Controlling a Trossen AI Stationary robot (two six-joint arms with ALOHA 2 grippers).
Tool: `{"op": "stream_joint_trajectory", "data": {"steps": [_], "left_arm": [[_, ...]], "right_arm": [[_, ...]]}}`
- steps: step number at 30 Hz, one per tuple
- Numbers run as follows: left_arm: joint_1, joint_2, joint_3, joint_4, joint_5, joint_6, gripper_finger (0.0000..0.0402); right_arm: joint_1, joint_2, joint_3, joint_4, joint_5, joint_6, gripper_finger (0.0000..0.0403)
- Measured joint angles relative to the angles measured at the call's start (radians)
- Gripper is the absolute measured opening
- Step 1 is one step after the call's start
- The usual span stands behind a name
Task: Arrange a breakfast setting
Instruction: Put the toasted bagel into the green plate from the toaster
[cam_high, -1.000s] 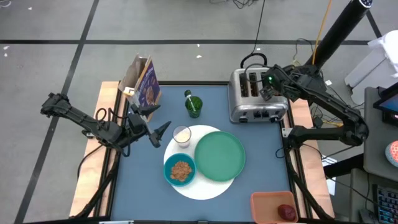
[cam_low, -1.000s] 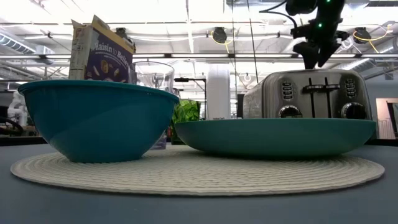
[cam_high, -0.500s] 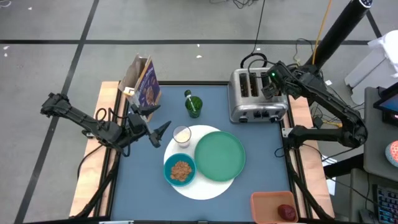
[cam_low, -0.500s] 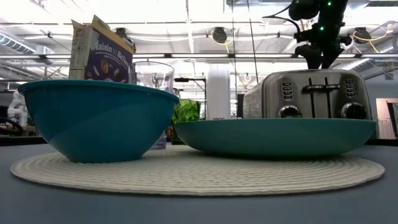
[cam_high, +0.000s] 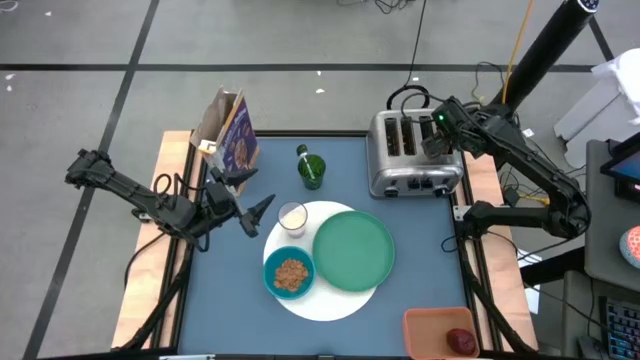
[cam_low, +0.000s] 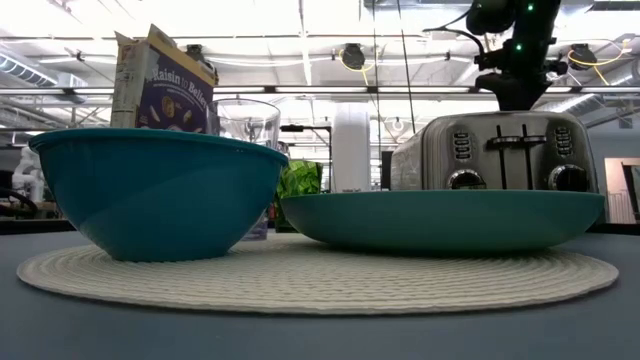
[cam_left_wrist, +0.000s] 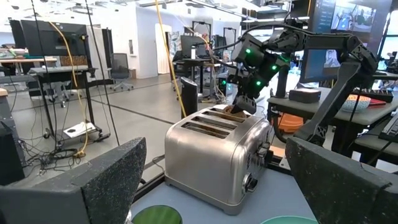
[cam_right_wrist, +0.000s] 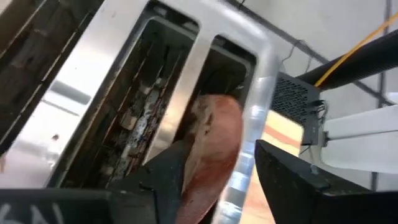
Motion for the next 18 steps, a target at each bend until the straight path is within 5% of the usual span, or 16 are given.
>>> {"op": "stream_joint_trajectory", "data": {"steps": [18], "left_arm": [[0.000,0.000,0.000,0.000,0.000,-0.002,0.0391]], "right_arm": [[-0.010,-0.027,-0.090,0.083,-0.016,-0.030,0.0101]]}}
